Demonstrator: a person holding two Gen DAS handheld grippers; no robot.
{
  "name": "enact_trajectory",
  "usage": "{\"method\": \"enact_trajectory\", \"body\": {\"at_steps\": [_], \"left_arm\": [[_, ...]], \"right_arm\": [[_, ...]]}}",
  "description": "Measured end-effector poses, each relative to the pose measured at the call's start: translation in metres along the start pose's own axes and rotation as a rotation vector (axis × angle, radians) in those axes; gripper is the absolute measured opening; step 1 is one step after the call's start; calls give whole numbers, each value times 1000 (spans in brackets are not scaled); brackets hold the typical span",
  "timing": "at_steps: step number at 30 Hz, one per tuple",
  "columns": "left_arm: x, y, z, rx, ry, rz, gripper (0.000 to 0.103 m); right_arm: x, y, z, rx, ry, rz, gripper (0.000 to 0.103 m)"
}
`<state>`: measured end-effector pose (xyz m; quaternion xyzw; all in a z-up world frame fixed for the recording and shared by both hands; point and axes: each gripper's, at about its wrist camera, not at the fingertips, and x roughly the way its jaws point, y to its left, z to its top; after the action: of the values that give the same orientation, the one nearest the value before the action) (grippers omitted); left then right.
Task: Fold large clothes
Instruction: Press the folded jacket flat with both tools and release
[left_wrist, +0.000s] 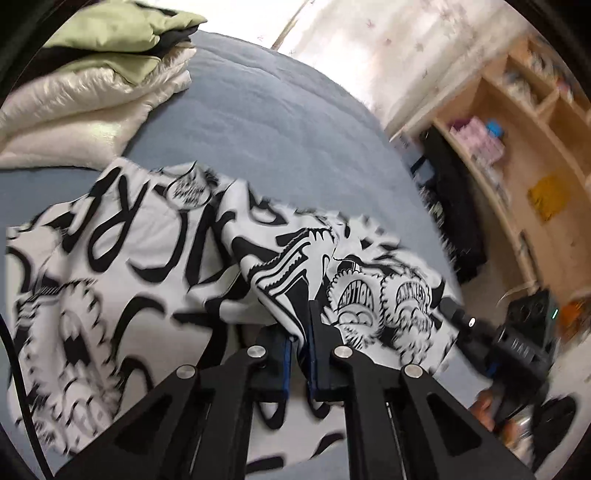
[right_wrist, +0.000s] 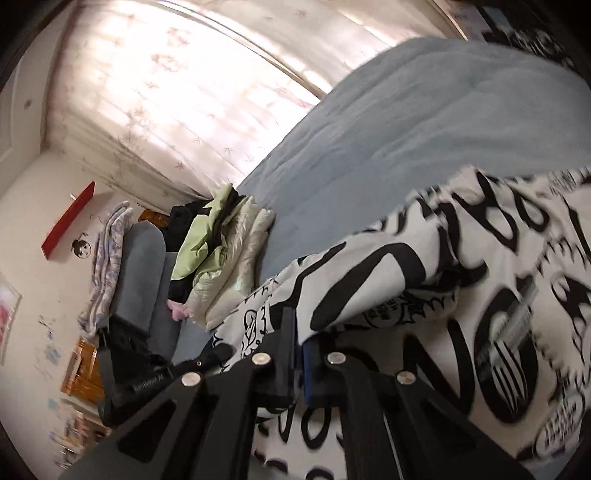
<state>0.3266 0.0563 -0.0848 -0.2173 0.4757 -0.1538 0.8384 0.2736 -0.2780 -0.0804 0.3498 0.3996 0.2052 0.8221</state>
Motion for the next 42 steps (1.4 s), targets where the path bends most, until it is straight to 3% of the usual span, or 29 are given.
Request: {"method": "enact_trajectory", "body": {"at_steps": [5,7,11,14,18,25,30,36,40,42], "left_arm": [[46,13,-60,85,155,182,5],[53,15,-73,92,142,199,5],[45,5,-74,128,125,221,11],[34,-2,-73,155,132,240,16],[10,-5,-74,167,75,285,24],[-10,-15,-75,148,-9,281,24],[7,-41,-56,120,-79,217,25],[47,-56,-28,70,-127,206,26],[72,-61,-18,52,-141,219,27],[88,-59,-18,49,-131,234,36]], "right_arm": [[22,-50,-59,0,168,-230,3],[26,-67,-81,31,174,-230,3],[8,-60,-87,20,131,-235,10],[-2,-48,-82,-31,137,-266,11],[-14,-20,-78,-154,99,-326,11],[-8,17,-77,-307,43,-349,11],[19,38,-54,-366,7,-354,11],[49,45,-11,-396,-42,-376,11],[71,26,4,-374,-38,-436,11],[84,7,3,-330,4,-456,11]]}}
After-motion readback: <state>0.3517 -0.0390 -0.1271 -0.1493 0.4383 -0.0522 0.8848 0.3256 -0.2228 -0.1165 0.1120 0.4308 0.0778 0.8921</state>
